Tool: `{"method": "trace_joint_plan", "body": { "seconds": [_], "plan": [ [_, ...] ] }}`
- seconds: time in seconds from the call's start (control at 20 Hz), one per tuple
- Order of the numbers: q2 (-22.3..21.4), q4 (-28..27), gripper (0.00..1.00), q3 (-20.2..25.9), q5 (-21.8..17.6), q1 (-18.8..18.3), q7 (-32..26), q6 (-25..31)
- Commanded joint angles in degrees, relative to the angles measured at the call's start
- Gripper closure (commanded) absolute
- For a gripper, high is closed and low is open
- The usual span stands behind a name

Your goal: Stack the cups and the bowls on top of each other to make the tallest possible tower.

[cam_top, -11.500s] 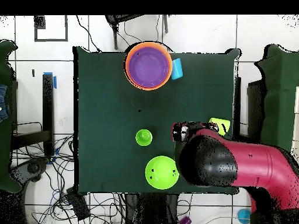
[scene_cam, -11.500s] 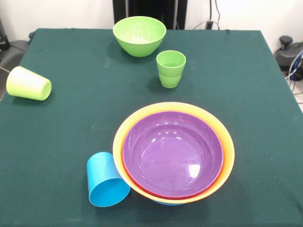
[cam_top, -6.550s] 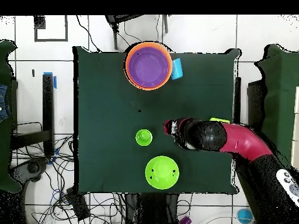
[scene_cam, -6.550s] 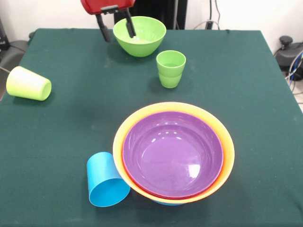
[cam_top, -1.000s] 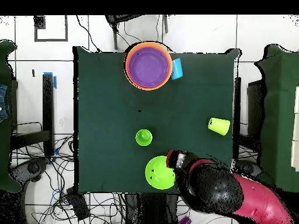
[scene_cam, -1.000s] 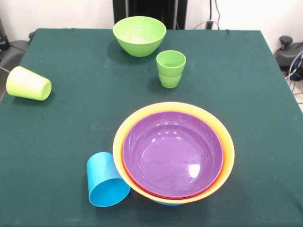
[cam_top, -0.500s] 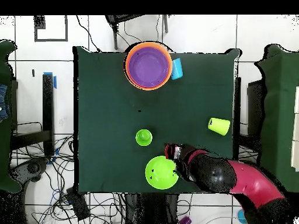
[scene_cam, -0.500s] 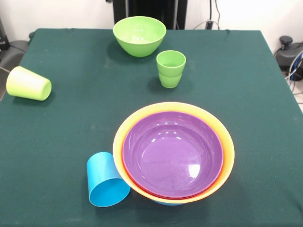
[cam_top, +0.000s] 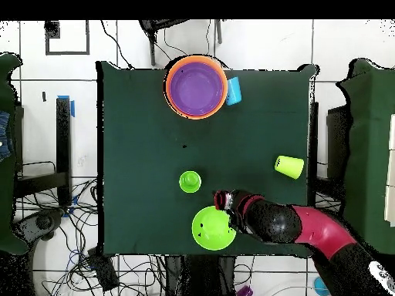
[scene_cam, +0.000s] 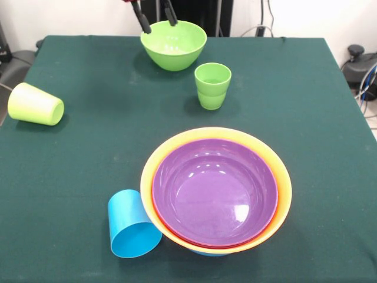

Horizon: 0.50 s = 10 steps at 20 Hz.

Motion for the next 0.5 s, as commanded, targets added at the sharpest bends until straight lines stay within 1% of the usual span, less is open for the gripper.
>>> {"method": "trace_joint_plan", "body": {
  "seconds": [0.05, 0.1, 0.2, 0.35, 0.5],
  "plan": [
    [7.95, -4.27, 0.00, 0.78, -3.02, 0.06, -4.12, 2.43],
    [8.90, -3.63, 0.00, 2.47, -2.00, -1.03, -4.63, 2.99],
    [10.78, -3.30, 0.00, 4.33, -0.81, -2.40, -5.04, 3.45],
    [13.98, -4.34, 0.00, 5.29, -0.10, -3.57, -5.67, 4.92],
    [17.40, -6.28, 0.00, 5.47, -0.31, -4.72, -7.83, 7.95]
  ]
}}
